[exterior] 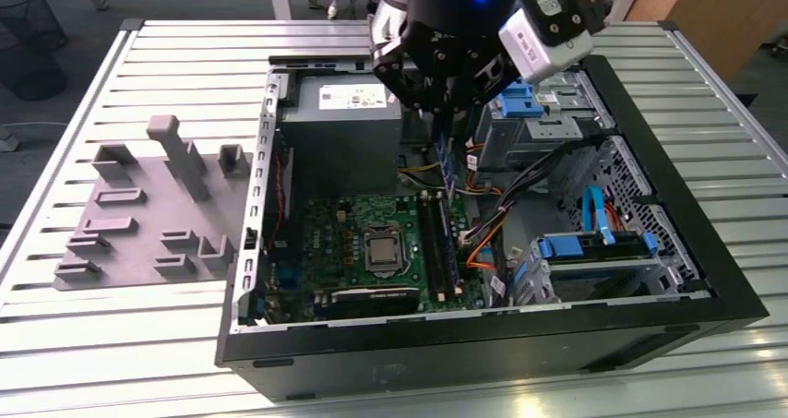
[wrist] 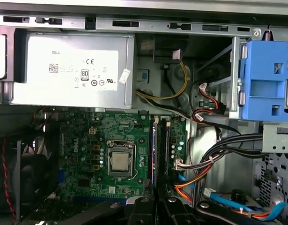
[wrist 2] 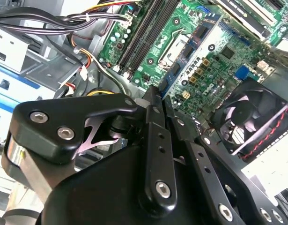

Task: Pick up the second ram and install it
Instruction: 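Insert the second ram into the second slot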

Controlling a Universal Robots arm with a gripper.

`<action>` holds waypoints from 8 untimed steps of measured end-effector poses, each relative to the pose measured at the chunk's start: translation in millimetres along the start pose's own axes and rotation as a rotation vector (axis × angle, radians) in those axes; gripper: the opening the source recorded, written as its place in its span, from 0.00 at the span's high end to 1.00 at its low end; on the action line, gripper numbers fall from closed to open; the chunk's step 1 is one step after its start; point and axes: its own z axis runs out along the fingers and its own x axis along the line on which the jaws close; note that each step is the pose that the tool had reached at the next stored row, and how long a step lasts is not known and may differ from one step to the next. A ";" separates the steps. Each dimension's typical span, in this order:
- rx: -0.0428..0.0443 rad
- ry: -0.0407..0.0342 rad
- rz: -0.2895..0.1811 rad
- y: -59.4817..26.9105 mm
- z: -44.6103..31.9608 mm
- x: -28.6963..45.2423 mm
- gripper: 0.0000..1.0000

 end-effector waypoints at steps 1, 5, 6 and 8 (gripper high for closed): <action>0.0001 0.0000 0.000 0.0 1.8 0.0 0.86; 0.0000 0.0001 0.000 0.1 9.1 0.0 0.86; 0.0000 0.0001 0.000 0.2 10.9 0.0 0.86; 0.0000 0.0001 0.000 0.2 14.5 -0.2 0.86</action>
